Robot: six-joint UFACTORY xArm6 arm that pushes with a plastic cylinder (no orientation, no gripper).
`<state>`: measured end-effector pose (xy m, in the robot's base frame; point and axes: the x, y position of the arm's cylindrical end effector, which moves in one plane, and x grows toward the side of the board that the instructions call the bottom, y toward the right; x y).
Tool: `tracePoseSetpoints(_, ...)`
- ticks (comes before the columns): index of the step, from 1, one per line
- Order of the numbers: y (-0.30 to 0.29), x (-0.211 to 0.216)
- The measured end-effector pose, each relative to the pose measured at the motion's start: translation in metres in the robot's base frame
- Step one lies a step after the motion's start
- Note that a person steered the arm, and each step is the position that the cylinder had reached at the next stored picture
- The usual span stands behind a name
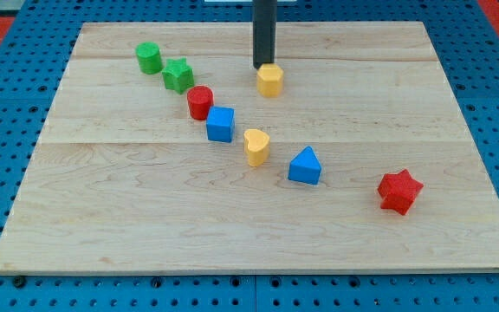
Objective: Push the yellow hexagon into the yellow heart
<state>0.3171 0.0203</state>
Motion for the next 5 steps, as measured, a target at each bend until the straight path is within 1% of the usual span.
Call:
tracePoseSetpoints(1, 0.005, 0.012)
tracePoseSetpoints(2, 0.009, 0.007)
tracePoseSetpoints(3, 0.037, 0.005)
tracePoseSetpoints(4, 0.021, 0.047)
tracePoseSetpoints(5, 0.004, 0.079)
